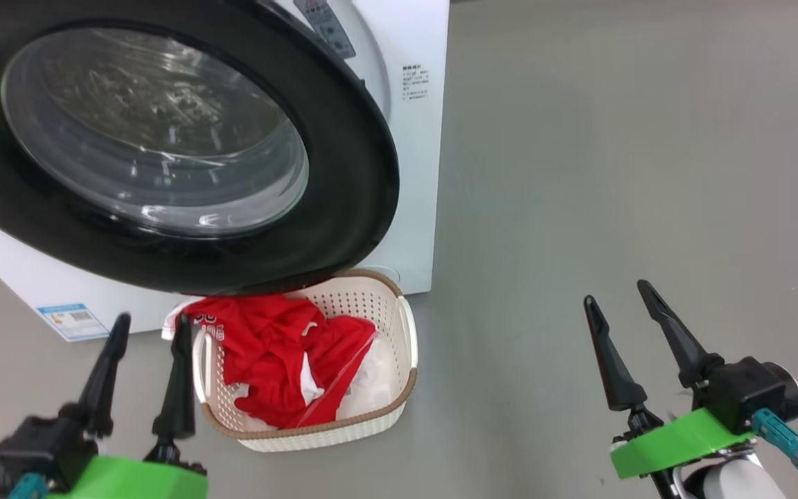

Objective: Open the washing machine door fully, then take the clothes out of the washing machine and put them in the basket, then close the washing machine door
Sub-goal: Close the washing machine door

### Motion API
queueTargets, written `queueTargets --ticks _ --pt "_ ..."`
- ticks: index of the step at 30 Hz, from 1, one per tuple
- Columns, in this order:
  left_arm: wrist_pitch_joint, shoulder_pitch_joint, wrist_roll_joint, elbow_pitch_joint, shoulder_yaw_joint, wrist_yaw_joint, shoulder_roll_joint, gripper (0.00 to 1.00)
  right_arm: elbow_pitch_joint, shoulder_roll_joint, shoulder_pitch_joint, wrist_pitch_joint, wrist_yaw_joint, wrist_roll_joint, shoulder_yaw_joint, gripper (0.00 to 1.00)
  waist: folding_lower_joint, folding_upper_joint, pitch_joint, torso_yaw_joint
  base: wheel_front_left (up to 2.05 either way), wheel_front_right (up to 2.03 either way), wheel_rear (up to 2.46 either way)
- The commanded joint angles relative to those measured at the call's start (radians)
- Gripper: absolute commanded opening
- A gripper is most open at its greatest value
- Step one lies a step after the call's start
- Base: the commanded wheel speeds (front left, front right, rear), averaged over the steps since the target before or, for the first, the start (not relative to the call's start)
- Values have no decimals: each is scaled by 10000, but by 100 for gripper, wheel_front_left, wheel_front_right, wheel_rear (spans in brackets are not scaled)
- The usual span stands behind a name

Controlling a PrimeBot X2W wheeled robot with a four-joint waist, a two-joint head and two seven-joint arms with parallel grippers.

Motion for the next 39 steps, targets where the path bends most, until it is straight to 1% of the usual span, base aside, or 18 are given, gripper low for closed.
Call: queueTargets --ticks 1,4,6,12,17,28,39 --pt "-75 81 134 -175 570 12 20 100 -386 -24 95 -63 63 -152 70 100 0 0 -154 19 0 0 0" --pt "-75 357 304 -143 840 -70 -218 100 -522 -19 290 -63 63 -220 2 100 0 0 -252 50 0 0 0" --pt "-75 434 410 -135 915 -89 -269 100 -561 -17 339 -63 63 -216 -15 100 0 0 -286 60 0 0 0" --pt "-75 902 1252 -41 1193 -250 -480 100 -734 -5 635 -63 63 -236 -77 100 0 0 -516 103 0 0 0" --pt "-75 1108 1663 -9 1337 -451 -757 100 -826 2 782 -63 63 -260 -102 100 0 0 -627 148 0 0 0" --pt "-76 1216 2137 193 1648 -841 -1124 100 -833 9 858 -63 63 -295 -39 100 0 0 -757 166 0 0 0" --pt "-76 1154 2370 221 1906 -1061 -1370 100 -793 10 876 -63 63 -214 32 100 0 0 -699 219 0 0 0"
